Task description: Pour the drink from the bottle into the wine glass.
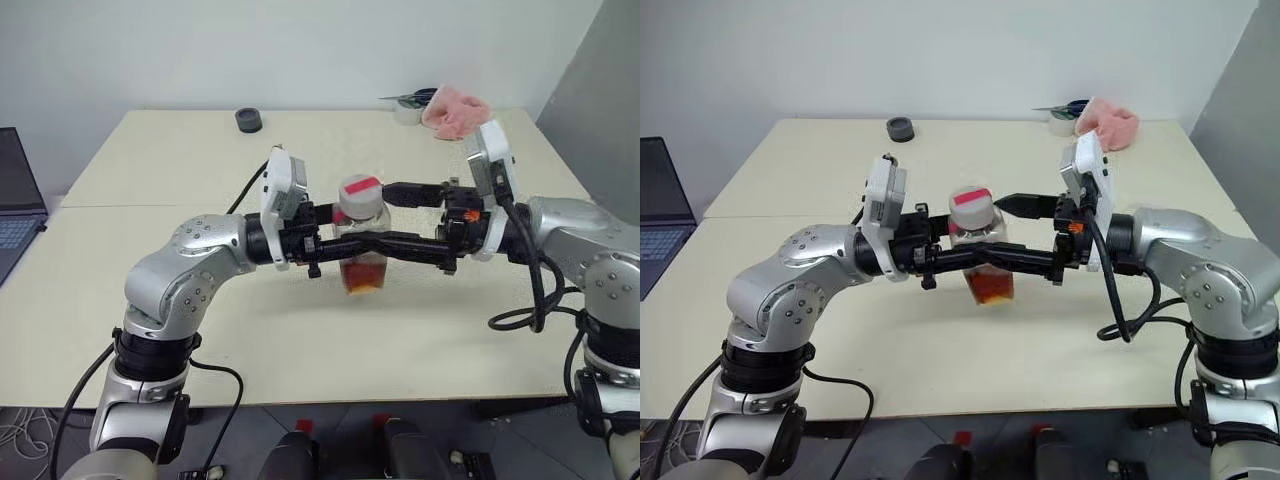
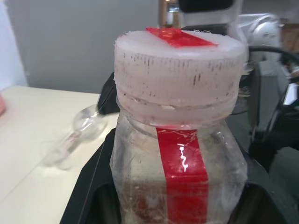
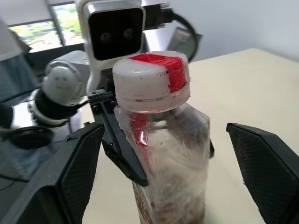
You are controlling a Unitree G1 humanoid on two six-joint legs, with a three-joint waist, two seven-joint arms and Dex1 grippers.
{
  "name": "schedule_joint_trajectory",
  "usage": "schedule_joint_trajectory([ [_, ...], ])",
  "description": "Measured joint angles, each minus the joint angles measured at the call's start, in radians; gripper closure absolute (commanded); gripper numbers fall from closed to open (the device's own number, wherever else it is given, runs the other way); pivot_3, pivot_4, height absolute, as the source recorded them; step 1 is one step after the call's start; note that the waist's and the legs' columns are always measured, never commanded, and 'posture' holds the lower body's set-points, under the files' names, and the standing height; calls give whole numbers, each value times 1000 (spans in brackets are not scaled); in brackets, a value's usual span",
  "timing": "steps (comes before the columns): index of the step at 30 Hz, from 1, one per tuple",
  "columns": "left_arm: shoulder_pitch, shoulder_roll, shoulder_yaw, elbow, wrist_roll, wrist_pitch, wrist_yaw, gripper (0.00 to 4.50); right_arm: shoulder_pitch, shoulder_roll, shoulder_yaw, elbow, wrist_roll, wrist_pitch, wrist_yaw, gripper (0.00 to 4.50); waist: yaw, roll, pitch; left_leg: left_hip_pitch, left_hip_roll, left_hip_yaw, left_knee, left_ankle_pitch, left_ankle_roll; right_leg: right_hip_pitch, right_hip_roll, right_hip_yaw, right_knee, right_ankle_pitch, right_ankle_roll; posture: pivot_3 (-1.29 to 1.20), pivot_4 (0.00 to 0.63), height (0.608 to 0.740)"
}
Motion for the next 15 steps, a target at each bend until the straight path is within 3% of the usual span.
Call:
schedule_joint_trajectory([
  [8,6,-19,-31,64,78,-82,-2,2554,25,146,23,-84,-68,-23,-233,36,1,0,0,0,0,0,0,0,0,0,0,0,0,0,0,0,150,740],
  [15,1,-40,-33,77,88,-91,-4,2554,17,179,24,-86,-68,-23,-276,36,1,0,0,0,0,0,0,0,0,0,0,0,0,0,0,0,150,740],
])
